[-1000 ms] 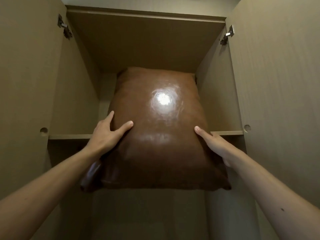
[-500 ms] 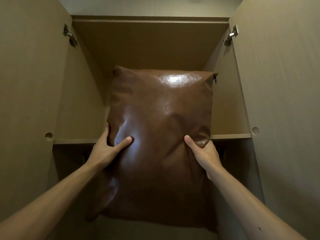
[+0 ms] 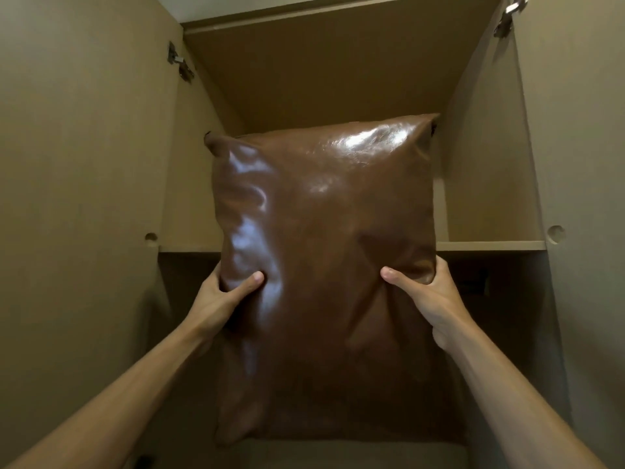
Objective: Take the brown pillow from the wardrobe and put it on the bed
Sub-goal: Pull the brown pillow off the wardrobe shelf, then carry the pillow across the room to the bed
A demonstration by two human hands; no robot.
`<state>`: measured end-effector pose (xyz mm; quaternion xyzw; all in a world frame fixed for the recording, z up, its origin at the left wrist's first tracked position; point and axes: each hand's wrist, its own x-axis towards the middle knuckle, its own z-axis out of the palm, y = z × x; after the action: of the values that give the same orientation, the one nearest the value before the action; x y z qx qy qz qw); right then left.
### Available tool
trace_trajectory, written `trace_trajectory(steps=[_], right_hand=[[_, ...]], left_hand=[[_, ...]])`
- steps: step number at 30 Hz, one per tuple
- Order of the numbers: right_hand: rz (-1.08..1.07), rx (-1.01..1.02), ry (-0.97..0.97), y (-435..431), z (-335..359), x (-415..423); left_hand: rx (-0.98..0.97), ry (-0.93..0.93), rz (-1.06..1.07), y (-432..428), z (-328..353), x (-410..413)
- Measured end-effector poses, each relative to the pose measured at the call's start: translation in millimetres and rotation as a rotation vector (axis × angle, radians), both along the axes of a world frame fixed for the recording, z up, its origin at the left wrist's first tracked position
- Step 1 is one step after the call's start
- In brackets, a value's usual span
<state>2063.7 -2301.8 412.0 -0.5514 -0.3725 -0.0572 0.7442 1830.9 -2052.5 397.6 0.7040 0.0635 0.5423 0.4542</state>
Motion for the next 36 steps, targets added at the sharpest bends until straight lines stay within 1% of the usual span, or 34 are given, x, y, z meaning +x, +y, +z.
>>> trace_trajectory(steps=[7, 17, 21, 25, 30, 33, 36], right_hand=[[0.217, -0.012, 0.002, 2, -59, -20], [0.589, -0.066, 0.105, 45, -144, -77], [0.707, -0.109, 0.122, 65, -182, -111], [0.804, -0.162, 0.124, 83, -230, -154], [0.952, -0.299, 0.126, 99, -293, -218], [0.997, -0.378, 0.102, 109, -322, -259], [1.093, -0.46, 0.092, 117, -347, -313]], left_hand=[[-0.011, -0.055, 0.185, -35, -58, -61], [-0.042, 0.031, 0.437, -93, -135, -172], [-0.088, 0.023, 0.613, -117, -177, -215], [-0.196, 0.026, 0.796, -147, -233, -263], [-0.362, 0.037, 0.987, -188, -296, -331], [-0.417, 0.06, 1.083, -215, -326, -370], [-0.511, 0.035, 1.147, -242, -349, -417]])
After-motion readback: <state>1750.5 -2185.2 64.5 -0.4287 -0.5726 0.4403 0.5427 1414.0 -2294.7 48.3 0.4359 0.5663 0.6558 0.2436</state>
